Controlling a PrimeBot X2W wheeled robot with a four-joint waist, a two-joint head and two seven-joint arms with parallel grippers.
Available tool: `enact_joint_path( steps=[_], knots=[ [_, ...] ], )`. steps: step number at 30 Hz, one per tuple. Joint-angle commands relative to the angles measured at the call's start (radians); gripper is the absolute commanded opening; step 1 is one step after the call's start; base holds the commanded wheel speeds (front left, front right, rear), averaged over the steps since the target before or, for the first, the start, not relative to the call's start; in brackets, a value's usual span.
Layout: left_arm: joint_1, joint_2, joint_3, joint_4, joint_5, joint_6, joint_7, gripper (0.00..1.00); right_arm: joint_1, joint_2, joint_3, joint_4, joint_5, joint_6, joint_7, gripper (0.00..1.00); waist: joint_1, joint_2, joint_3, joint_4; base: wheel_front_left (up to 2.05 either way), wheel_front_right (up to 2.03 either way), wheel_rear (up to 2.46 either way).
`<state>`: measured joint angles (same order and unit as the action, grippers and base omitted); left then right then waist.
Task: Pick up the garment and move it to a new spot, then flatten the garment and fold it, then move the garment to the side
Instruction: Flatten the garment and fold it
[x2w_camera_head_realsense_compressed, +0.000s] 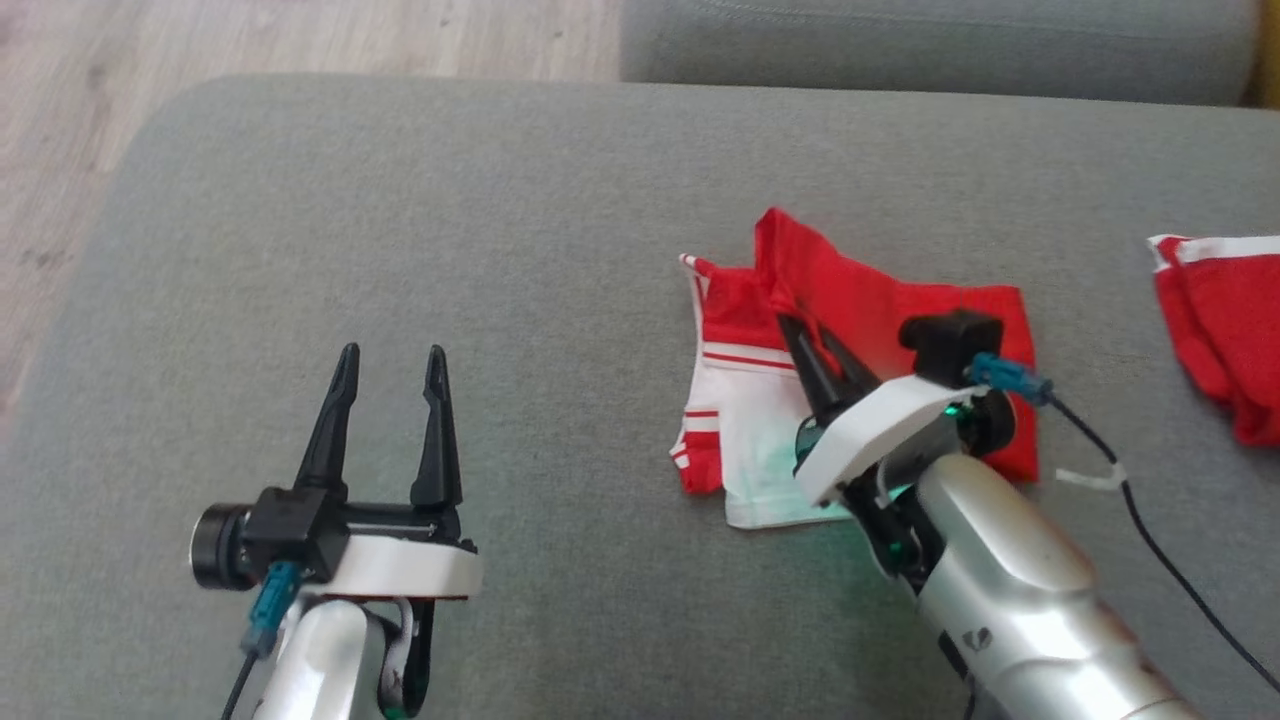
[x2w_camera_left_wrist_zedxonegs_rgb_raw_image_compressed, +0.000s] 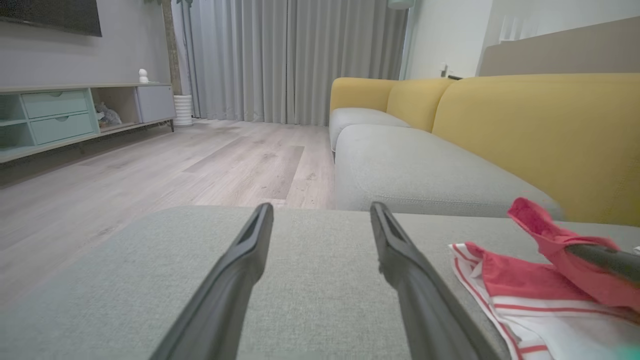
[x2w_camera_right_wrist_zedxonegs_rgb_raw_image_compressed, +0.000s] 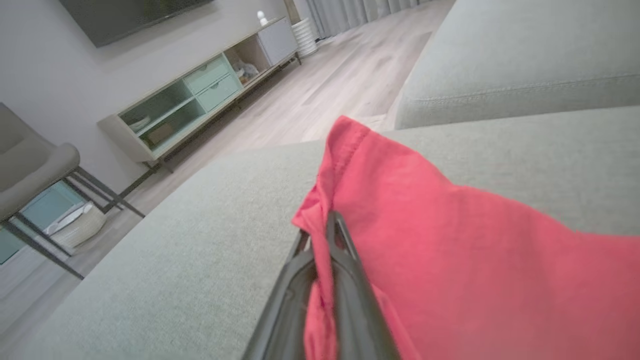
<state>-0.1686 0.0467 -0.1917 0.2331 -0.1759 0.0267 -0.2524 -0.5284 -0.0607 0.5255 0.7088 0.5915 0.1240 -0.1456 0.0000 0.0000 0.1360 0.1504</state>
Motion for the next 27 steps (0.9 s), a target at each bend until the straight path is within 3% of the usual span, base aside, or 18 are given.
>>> enact_joint_path(
  steps=[1,11,12,13,18,20,24,27],
  knots=[
    [-0.041,0.004,0.027,-0.025,-0.002,0.004,-0.009,1.00,-0.034,0.010,0.028,-0.017,0.013,0.007,-0.015,0.00,0.0000,0.0000,0.010,0.011,0.00,0.00,0.00],
    [-0.036,0.004,0.016,-0.018,-0.015,0.015,-0.009,1.00,-0.046,0.010,0.183,0.089,0.102,0.007,-0.061,0.00,0.0000,0.0000,0.014,0.032,0.00,0.00,0.00],
    [-0.036,0.004,0.016,-0.018,-0.015,0.016,-0.009,1.00,-0.049,0.010,0.194,0.102,0.102,0.007,-0.064,0.27,0.0000,0.0000,0.013,0.031,0.00,0.00,0.00],
    [-0.035,0.004,0.015,-0.016,-0.015,0.015,-0.009,1.00,-0.050,0.010,0.207,0.111,0.105,0.007,-0.065,1.00,0.0000,0.0000,0.011,0.029,0.00,0.00,0.00],
    [-0.032,0.004,0.025,-0.010,-0.008,0.013,-0.009,1.00,-0.055,0.010,0.311,0.022,0.167,0.007,-0.060,1.00,0.0000,0.0000,-0.007,0.009,0.00,0.00,0.00],
    [-0.027,0.004,0.035,-0.020,-0.005,0.011,-0.009,1.00,-0.085,0.010,0.298,-0.004,0.181,0.007,-0.086,1.00,0.0000,0.0000,-0.024,-0.011,0.00,0.00,0.00],
    [-0.012,0.004,0.048,-0.043,-0.007,0.012,-0.009,1.00,-0.134,0.010,0.199,0.009,0.107,0.007,-0.112,1.00,0.0000,0.0000,-0.049,-0.043,0.00,0.00,0.00],
    [0.002,0.004,0.059,-0.064,-0.010,0.017,-0.009,1.00,-0.150,0.010,0.037,-0.025,-0.065,0.007,-0.115,1.00,0.0000,0.0000,-0.061,-0.071,0.00,0.00,0.00]
  ],
)
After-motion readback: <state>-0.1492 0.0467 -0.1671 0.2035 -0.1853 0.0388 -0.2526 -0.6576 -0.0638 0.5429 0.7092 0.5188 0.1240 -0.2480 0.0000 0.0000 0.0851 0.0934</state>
